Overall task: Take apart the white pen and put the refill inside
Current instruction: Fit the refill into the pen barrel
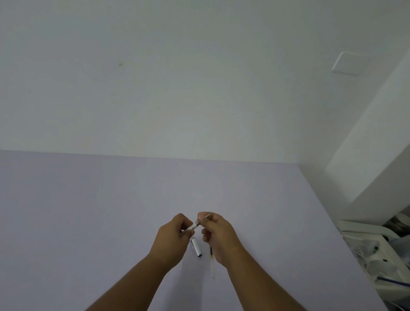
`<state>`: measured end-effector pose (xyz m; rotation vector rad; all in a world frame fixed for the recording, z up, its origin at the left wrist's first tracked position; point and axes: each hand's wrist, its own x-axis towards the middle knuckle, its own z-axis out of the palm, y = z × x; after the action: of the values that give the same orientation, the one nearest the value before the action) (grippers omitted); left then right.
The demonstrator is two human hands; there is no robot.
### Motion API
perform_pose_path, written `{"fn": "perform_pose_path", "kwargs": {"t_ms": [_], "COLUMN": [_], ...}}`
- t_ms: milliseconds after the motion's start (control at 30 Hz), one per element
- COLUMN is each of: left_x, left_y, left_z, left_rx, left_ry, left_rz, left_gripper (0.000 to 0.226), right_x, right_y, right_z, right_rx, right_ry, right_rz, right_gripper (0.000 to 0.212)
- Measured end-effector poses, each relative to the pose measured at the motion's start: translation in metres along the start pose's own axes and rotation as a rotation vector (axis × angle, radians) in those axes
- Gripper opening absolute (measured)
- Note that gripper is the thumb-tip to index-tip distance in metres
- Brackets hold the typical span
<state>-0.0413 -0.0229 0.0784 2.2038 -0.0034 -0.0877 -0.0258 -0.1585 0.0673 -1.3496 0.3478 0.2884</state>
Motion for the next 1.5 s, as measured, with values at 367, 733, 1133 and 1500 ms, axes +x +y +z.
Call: {"fn": "perform_pose_path", "kwargs": {"t_ms": [367,733,1133,1500], "left_x": [-0.001,0.002,0.009,0.009], "left_y": [-0.003,-0.004,-0.010,-0.024], "left_z": [-0.001,0.003,0.004,0.002], "left_rx": [0.016,0.067,0.076,-0.021], "left_ry": [0.006,0.017,0.030,0.012], "left_rz": [-0.003,-0.009,-0.012,-0.107], "left_gripper": [0.015,0.026,0.023,0.016], "right_x": [0.001,0.008,0.016,0.026], "right_y": [0.003,0.007,0.009,0.005], "right_z": [0.006,0.007,0.007,0.012], "right_rx": [-0.070,-0.074,-0.029,-0.189], "right_ry": [0.027,0.112,0.094,0.094], "right_rz": [0.011,0.036,0.040,0.137], "right_gripper": [0.014,0.020,0.007,0.028]}}
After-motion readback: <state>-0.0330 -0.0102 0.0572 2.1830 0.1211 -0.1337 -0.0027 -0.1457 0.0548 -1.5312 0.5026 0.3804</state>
